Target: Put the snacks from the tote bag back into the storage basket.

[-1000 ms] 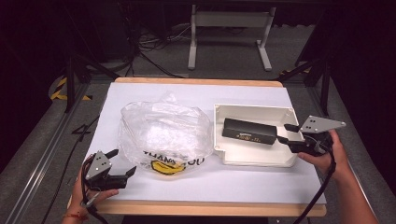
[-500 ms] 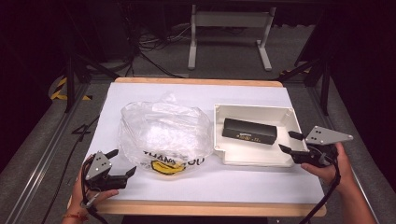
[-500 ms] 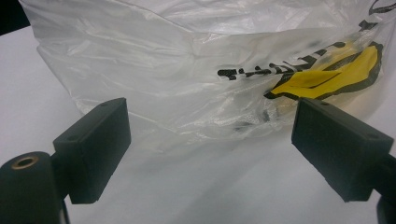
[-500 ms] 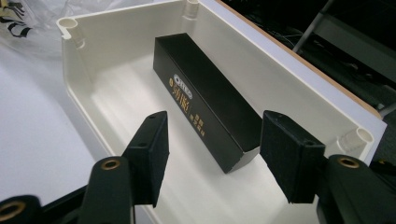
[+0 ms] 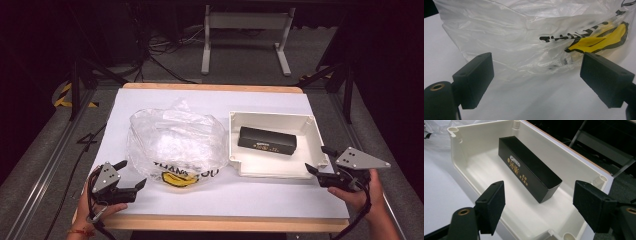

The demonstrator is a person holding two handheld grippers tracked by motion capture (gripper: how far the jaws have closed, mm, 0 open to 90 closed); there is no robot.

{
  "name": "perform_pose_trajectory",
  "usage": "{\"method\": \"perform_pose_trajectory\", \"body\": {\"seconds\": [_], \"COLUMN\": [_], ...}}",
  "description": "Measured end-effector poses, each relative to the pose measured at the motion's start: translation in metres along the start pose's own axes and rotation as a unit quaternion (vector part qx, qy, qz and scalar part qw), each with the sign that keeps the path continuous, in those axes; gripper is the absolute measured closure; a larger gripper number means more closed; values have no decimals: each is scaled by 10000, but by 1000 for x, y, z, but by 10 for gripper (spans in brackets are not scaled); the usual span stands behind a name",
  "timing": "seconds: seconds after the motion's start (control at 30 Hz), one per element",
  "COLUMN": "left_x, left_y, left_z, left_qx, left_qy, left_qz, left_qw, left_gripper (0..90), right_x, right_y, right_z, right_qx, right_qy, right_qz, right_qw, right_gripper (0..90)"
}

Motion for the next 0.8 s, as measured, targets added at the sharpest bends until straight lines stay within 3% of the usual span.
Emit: {"method": "perform_pose_trajectory", "body": {"seconds": [0.17, 0.33, 0.43, 0.8], "left_x": [0, 0, 0, 0], "left_y": [0, 0, 0, 0], "left_z": [-1, -1, -1, -1], "left_qx": [23, 8, 18, 34], "left_qy": [14, 16, 11, -1], "left_qz": [-19, -14, -6, -7], "left_qw": [10000, 10000, 10000, 10000], "left_gripper": [127, 127, 127, 127], "right_x": [-7, -15, -21, -42], "right_y": [-1, -1, -1, -4], "right_z": [-5, -8, -10, -11], "right_qx": [-191, -123, -224, -231], "right_qy": [42, 131, 136, 92], "right_qz": [74, 276, 345, 505], "right_qw": [9998, 9995, 9991, 9984], "right_gripper": [214, 193, 188, 148]}}
Point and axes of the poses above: each handheld gripper's, and its own axes: z roughly forward along the jaws, x roughly out of its top, y roughly to its right, the point moved 2 cm from there along z, roughly forward along the jaws, and after that the axes turned 12 degrees about -x, right-handed, at the moved point
